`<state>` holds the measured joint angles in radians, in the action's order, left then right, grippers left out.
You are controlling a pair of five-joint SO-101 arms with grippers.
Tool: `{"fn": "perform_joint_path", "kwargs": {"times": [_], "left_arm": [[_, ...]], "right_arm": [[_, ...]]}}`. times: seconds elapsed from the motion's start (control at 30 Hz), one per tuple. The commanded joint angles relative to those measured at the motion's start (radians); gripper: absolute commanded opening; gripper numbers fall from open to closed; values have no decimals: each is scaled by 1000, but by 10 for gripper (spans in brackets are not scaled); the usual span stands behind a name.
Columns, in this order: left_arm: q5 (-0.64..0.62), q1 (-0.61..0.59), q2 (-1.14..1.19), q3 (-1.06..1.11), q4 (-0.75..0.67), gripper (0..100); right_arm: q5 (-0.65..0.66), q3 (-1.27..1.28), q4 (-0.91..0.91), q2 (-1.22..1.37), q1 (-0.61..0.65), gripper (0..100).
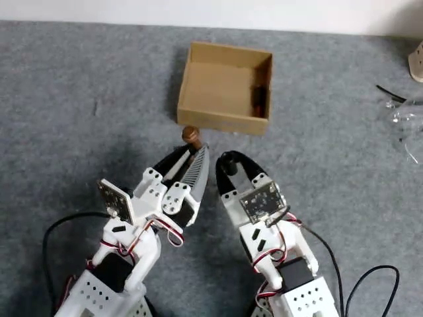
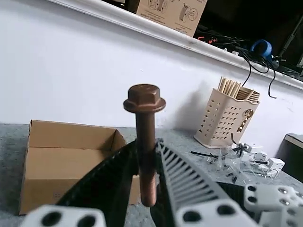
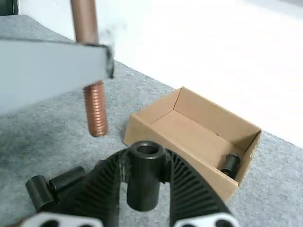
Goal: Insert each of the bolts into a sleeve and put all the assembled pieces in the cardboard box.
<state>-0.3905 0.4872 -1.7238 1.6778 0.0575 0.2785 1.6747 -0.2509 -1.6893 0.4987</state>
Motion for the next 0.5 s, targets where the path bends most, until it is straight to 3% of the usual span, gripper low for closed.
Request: {"fn": "perform_joint_path", "kwargs": {"times": [0.0, 0.47], "left_arm": [[-6, 13, -31, 21, 0, 5], [2, 54, -31, 21, 0, 6]], "right_arm": [[-3, 119, 41, -16, 22, 5], [-2, 120, -10, -16, 85, 5]]}}
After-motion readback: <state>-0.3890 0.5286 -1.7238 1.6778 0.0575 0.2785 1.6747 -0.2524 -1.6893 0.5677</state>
